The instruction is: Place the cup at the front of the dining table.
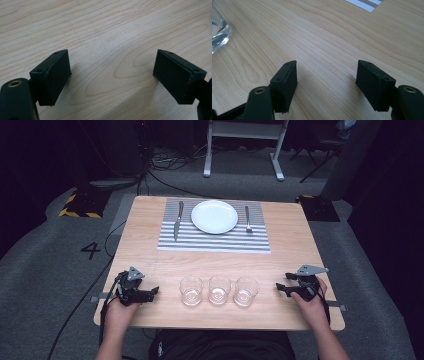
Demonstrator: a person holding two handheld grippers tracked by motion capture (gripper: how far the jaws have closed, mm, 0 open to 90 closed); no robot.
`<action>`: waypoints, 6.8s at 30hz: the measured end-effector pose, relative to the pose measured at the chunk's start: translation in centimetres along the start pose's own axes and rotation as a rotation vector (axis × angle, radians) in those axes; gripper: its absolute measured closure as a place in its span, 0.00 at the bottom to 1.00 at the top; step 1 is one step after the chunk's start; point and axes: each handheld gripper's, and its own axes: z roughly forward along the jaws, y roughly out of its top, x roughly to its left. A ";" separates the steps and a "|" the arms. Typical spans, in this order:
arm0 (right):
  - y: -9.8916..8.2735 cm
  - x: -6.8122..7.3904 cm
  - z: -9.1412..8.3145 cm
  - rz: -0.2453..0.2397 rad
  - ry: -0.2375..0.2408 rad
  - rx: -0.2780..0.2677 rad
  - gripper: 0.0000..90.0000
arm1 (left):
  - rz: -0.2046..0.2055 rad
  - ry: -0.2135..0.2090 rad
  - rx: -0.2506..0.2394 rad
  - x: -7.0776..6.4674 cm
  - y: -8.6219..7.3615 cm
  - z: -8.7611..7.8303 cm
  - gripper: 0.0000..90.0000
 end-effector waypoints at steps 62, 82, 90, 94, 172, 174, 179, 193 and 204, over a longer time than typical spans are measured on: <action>0.0 0.0 0.0 0.000 0.001 -0.001 0.38 | 0.084 -0.286 -0.316 -5.5 5.8 -6.3 0.17; 0.0 0.0 0.0 -0.001 0.000 -0.001 0.38 | 0.144 -0.320 -0.252 -9.5 7.7 -3.4 0.13; 0.0 0.0 0.0 -0.001 0.000 -0.002 0.38 | 0.149 -0.344 -0.233 -10.2 7.6 -2.7 0.10; 0.0 0.0 0.0 -0.001 0.000 -0.002 0.38 | 0.143 -0.348 -0.177 -10.6 7.0 -1.2 0.10; 0.0 0.0 0.0 0.000 0.000 -0.001 0.38 | 0.134 -0.263 -0.163 -10.2 11.0 -4.2 0.22; 0.0 0.0 0.0 0.000 -0.003 -0.001 0.38 | 0.117 -0.252 -0.185 -10.1 11.2 -4.2 0.22; 0.0 0.0 0.0 0.000 -0.002 0.000 0.38 | 0.110 -0.228 -0.185 -9.6 11.9 -4.0 0.22; 0.0 -0.1 0.0 -0.003 -0.004 -0.001 0.38 | 0.074 -0.176 -0.215 -7.8 14.5 -3.4 0.22; 0.0 -0.1 0.0 -0.001 -0.003 0.000 0.38 | 0.022 -0.150 -0.211 -6.3 16.5 -1.7 0.22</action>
